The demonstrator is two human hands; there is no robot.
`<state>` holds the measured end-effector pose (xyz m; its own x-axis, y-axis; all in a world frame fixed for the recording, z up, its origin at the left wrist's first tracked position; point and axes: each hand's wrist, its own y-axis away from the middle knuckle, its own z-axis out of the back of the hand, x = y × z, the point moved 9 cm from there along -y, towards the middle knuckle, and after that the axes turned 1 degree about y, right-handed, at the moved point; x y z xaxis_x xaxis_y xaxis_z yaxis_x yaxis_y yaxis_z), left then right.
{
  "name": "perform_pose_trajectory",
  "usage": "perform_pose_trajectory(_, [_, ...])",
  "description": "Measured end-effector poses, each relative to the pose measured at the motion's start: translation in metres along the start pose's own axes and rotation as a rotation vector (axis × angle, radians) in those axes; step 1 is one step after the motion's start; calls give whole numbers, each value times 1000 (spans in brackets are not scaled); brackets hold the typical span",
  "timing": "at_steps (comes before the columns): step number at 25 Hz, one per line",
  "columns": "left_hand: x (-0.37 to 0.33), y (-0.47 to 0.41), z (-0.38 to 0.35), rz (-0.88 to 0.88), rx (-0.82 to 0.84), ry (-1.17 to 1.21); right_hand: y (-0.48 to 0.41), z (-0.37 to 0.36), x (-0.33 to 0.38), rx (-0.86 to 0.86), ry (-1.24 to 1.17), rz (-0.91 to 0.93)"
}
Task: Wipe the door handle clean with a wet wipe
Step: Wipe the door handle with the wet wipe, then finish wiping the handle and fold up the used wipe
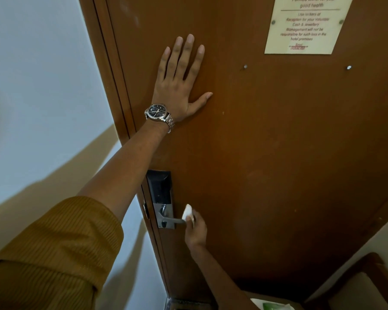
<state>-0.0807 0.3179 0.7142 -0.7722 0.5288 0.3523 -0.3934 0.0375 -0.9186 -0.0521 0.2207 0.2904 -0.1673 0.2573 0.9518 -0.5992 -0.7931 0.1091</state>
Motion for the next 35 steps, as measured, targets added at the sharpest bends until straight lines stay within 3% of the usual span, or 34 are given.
perform_pose_trajectory(3, [1, 10, -7, -5, 33, -7, 16, -11, 18, -29, 586, 398])
perform_pose_trajectory(6, [-8, 4, -4, -7, 27, 22, 19, -28, 19, 74, 911, 503])
perform_pose_trajectory(12, [-12, 2, 0, 0, 21, 27, 18, -73, 49, 129, 1121, 558])
perform_pose_trajectory(19, [-13, 1, 3, -11, 70, 27, 32, -83, 58, 198, 1295, 980])
perform_pose_trajectory(21, [-12, 1, 3, -16, 96, 22, 32, -65, 49, 218, 1294, 1003])
perform_pose_trajectory(26, [-23, 21, 1, 162, 204, 90, 14, 20, 41, 0, 1083, 680])
perform_pose_trajectory(29, [-69, 75, -4, 259, 356, 218, 5, 74, 19, -102, 795, 476])
perform_pose_trajectory(31, [-121, 129, 3, 151, 469, 364, -4, 103, -14, -65, 476, 219])
perform_pose_trajectory(33, [-189, 201, 20, -64, 534, 485, -2, 125, -65, -53, 198, -94])
perform_pose_trajectory(35, [-253, 285, 24, -174, 748, 594, 7, 142, -123, -45, 80, -292])
